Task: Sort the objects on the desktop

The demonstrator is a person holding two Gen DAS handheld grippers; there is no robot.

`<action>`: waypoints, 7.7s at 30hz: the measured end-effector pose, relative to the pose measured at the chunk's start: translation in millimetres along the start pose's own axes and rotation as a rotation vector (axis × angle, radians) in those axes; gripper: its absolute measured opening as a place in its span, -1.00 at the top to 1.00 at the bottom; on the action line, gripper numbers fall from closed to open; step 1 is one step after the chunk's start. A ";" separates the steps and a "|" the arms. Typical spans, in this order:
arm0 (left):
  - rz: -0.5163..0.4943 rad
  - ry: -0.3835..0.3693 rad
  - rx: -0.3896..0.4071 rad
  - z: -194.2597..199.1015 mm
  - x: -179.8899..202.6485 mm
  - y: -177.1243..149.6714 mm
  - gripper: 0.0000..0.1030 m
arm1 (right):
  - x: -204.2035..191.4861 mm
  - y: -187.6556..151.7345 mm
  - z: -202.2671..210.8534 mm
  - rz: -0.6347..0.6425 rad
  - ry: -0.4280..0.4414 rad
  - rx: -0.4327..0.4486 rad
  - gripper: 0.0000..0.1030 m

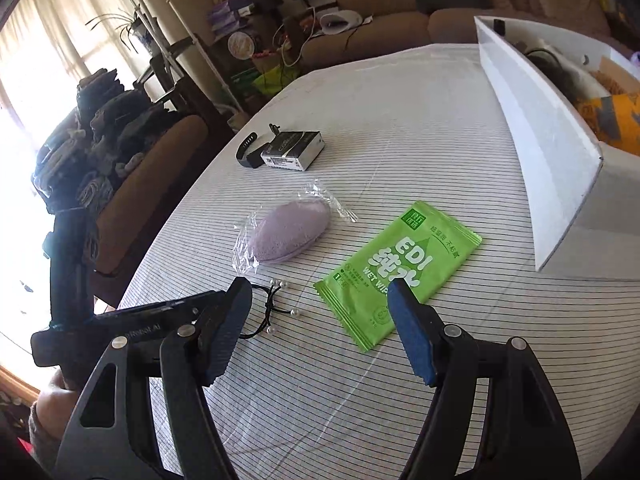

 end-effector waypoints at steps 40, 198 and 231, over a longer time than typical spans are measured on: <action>0.076 -0.116 0.025 20.7 -3.7 17.3 0.37 | -64.4 -26.1 -20.3 0.373 0.035 -0.068 0.86; -0.458 -0.085 -0.158 -87.6 385.3 158.0 0.05 | 291.7 167.4 133.5 -0.109 -0.221 0.019 0.23; -0.373 0.008 0.070 105.7 251.4 61.0 -1.00 | 95.5 96.0 217.0 0.109 -0.386 0.067 -1.00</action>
Point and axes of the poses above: each gripper's, at about its wrist camera, not at the fingertips, and z roughly against the way its jaws point, x to its right, y to its top, the point moved 5 cm from there along -z, roughly the way its jaws point, and after that the axes turned 3 degrees about -y, right-handed, at the moved point
